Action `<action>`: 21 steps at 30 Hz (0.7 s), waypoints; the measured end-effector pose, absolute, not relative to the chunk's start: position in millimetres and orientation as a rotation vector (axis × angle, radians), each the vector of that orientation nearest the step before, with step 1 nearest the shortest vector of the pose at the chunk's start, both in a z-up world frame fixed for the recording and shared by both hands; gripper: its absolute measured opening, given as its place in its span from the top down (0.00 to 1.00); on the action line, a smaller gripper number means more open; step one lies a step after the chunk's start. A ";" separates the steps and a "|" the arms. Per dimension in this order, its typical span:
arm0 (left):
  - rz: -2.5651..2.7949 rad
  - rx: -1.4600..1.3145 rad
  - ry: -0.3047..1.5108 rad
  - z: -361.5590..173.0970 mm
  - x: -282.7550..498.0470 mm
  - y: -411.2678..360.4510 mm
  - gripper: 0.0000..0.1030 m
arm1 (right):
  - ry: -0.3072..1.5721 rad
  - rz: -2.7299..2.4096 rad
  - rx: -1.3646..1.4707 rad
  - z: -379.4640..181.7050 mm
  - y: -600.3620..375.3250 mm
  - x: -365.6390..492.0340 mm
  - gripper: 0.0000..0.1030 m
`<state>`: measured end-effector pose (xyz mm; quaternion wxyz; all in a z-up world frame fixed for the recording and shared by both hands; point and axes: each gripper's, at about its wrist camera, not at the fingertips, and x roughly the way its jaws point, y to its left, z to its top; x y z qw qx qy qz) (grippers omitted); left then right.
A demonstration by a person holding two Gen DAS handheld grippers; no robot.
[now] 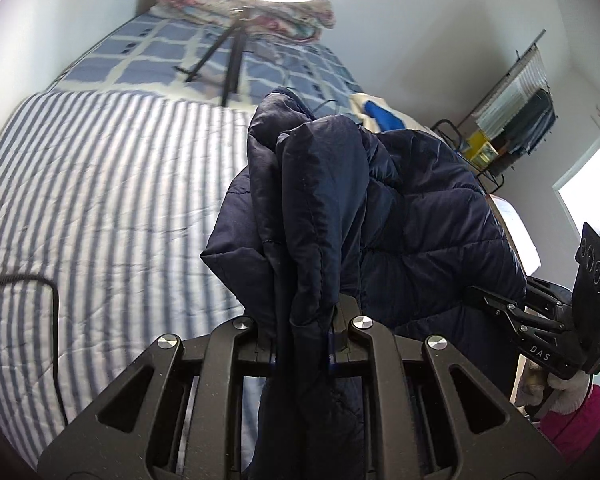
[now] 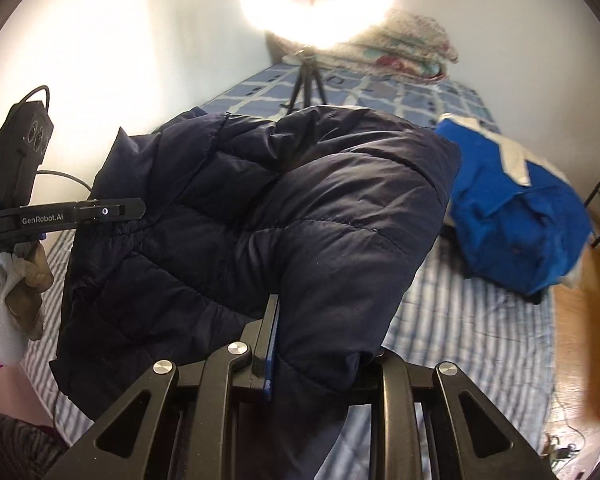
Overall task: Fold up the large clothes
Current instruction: 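Lift the folded jacket with both tools and carry it toward the blue garment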
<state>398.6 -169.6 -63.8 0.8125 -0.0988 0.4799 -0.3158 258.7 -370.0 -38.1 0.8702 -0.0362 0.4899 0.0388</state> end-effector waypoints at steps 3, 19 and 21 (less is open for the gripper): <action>-0.703 -0.186 1.010 -55.4 396.2 -194.5 0.86 | 1.016 0.057 -0.073 -31.0 -390.1 254.2 0.79; -0.848 -0.155 0.925 -18.9 434.4 -339.3 0.86 | 0.956 -0.106 -0.125 11.9 -497.5 269.5 0.80; -0.870 -0.152 0.908 -14.3 446.9 -362.2 0.87 | 0.944 -0.135 -0.141 18.0 -511.3 280.0 0.80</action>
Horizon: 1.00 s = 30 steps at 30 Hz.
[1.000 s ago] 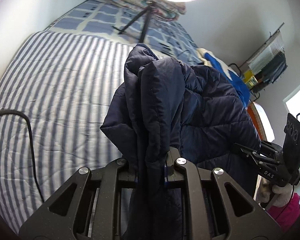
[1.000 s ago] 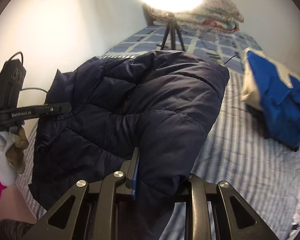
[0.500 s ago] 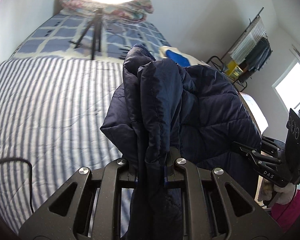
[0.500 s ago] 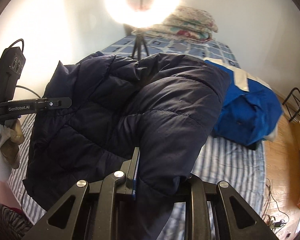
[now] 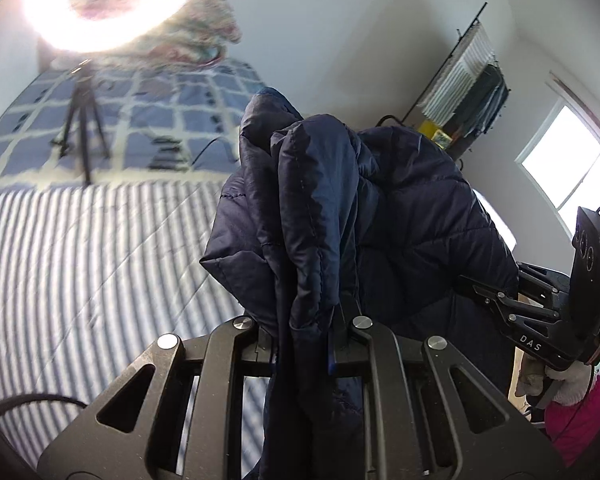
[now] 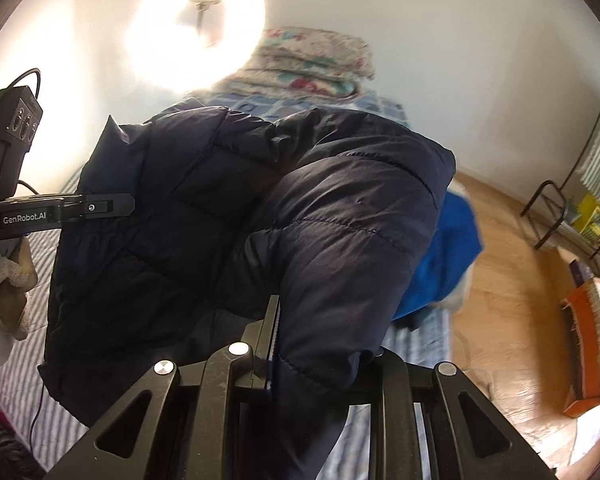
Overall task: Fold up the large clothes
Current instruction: 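Lift the folded jacket with both tools and carry it toward the blue garment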
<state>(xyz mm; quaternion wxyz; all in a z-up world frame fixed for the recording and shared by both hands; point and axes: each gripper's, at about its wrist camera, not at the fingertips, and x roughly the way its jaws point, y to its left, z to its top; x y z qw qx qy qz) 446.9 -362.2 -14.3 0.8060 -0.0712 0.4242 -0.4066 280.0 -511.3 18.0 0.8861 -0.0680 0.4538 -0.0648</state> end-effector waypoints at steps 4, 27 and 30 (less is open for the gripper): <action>-0.898 -0.133 0.878 -6.4 470.3 -404.0 0.87 | 0.916 -0.194 -0.175 30.4 -541.0 301.6 0.80; -0.857 -0.162 0.802 -13.9 627.3 -554.3 0.87 | 0.828 -0.316 -0.255 26.6 -665.5 462.0 0.80; -0.831 -0.143 0.817 -30.4 633.3 -558.5 0.87 | 0.847 -0.311 -0.248 9.3 -672.7 470.1 0.80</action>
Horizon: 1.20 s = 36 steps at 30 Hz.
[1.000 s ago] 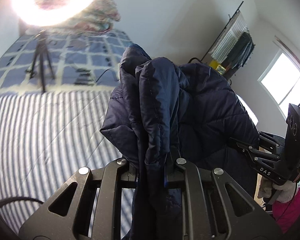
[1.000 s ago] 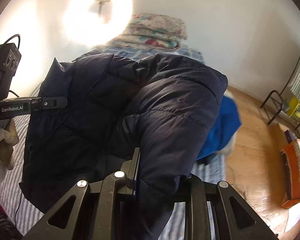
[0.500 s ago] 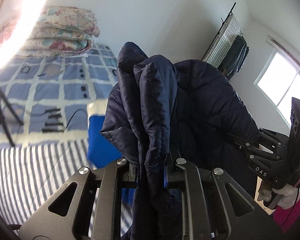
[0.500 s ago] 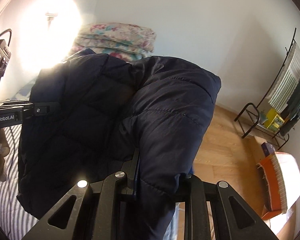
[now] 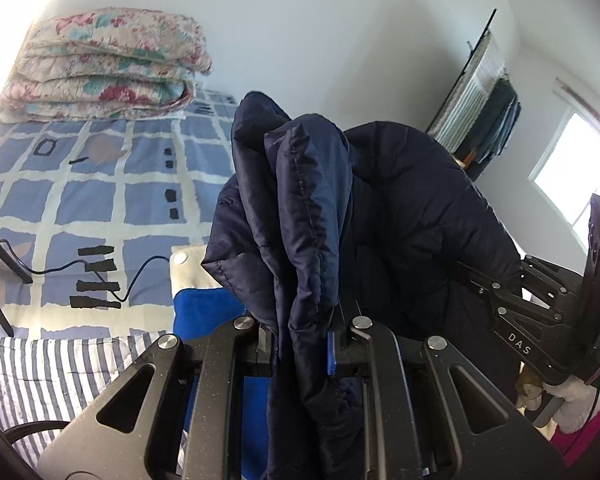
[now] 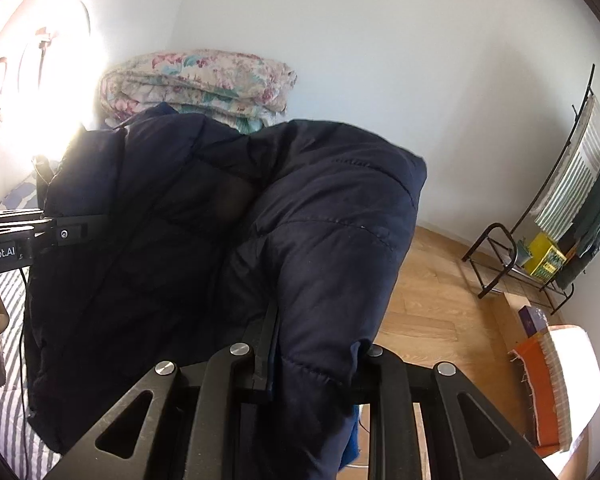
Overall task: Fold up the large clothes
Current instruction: 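Lift the folded jacket with both tools and carry it toward the blue garment, then lower the folded jacket onto the blue garment and open both tools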
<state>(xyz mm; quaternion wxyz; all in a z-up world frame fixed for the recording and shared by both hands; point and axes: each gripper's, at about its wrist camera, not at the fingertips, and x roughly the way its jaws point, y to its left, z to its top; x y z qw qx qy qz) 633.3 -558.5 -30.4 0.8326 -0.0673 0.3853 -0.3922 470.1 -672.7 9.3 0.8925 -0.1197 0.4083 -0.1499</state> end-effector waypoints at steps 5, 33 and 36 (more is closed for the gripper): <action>-0.804 -0.109 0.827 -49.8 637.3 -559.5 0.87 | 0.870 -0.306 -0.208 -6.9 -685.5 469.7 0.80; -0.713 0.046 0.744 -36.7 585.4 -537.9 0.67 | 0.883 -0.477 -0.135 -5.7 -704.1 427.9 0.39; -0.716 0.059 0.716 -24.9 571.0 -532.2 0.67 | 0.871 -0.482 -0.127 -0.4 -699.4 419.3 0.39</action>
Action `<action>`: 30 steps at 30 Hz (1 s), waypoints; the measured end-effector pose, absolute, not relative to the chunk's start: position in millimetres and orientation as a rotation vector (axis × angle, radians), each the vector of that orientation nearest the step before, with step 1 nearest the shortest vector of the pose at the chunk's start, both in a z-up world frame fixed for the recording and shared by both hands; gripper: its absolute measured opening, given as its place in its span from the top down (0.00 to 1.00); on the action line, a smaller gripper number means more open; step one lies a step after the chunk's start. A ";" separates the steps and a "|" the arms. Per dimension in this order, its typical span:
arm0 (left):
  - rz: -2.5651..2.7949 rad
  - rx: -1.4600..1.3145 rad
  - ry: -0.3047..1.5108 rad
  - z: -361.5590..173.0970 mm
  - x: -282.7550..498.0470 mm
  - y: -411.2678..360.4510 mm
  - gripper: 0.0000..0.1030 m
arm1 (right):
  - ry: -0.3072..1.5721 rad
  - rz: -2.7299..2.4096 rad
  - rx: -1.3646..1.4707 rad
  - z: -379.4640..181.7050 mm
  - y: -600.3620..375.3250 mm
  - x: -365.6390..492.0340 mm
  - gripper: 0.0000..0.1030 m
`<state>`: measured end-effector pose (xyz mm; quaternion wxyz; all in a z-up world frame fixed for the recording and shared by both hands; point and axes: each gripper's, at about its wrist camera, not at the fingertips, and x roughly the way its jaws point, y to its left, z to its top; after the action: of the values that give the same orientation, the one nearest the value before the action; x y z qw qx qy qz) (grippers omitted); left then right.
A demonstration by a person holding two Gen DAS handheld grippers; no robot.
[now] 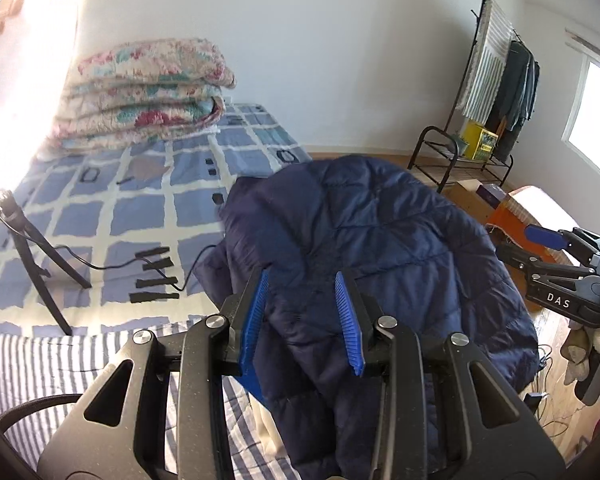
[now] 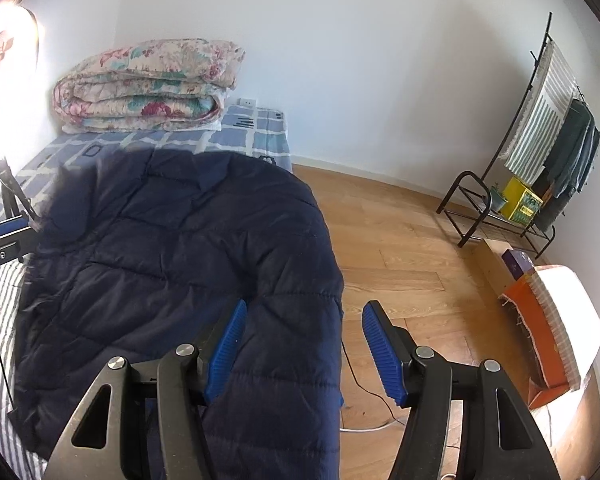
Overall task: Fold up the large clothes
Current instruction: 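Lower the folded jacket onto the blue garment and open both tools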
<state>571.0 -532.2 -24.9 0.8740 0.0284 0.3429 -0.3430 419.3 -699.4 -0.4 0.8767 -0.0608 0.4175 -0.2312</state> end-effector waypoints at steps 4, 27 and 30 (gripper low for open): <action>-0.725 0.062 0.696 -11.9 555.9 -527.4 0.67 | 0.863 -0.490 -0.120 5.3 -692.3 404.8 0.39; -0.756 0.068 0.579 80.3 400.2 -430.7 0.67 | 0.736 -0.449 -0.066 102.2 -616.2 279.1 0.38; -0.763 0.064 0.575 89.4 371.7 -412.5 0.67 | 0.724 -0.438 -0.065 113.1 -597.8 253.2 0.37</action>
<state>371.7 -412.5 89.4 0.8876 0.0309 0.2766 -0.3671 253.2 -597.8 113.1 0.9112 -0.0318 0.3513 -0.2126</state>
